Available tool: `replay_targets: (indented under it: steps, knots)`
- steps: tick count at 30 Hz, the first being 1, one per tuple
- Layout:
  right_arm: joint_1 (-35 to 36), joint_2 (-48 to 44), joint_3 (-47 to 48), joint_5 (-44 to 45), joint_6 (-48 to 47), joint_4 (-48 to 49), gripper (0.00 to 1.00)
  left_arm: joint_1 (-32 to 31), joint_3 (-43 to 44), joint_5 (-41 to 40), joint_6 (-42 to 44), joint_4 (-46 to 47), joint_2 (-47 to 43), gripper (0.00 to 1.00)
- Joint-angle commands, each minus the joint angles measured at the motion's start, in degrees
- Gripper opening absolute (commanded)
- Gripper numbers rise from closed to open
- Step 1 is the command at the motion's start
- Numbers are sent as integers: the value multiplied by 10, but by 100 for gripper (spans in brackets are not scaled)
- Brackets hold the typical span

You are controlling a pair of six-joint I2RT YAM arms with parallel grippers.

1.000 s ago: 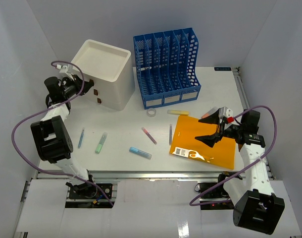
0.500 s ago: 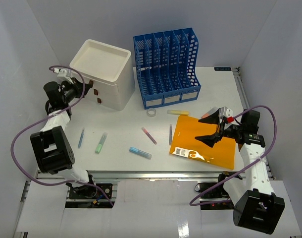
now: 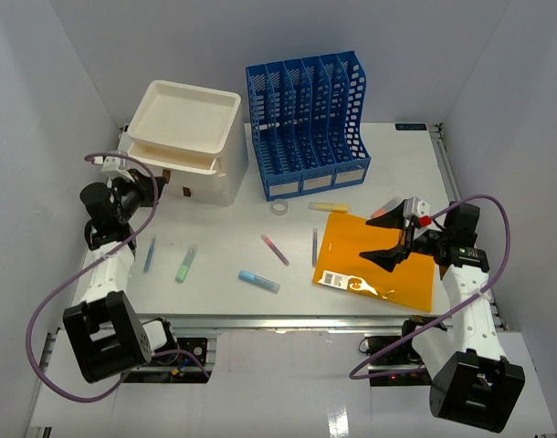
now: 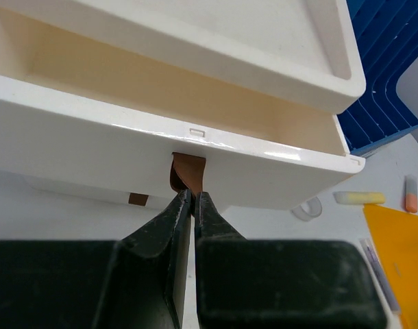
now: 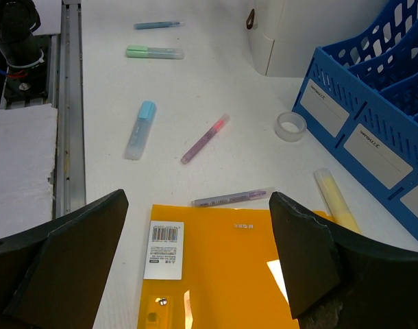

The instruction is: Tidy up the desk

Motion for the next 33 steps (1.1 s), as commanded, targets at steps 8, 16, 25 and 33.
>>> replay_targets:
  steps: [8,16,25,33]
  knots:
    - [-1,-5,-6,-4,-16,2,91,2,-23,-31,-23,-79,-72,0]
    - [0,-2,-7,-6,-16,1,91,2,-21,-40,-34,-125,-134,0]
    - [-1,0,-8,-6,-16,1,91,3,-58,-47,-31,-166,-185,0]
    - [0,6,-8,3,-17,0,92,3,-54,-31,-51,-180,-194,10]
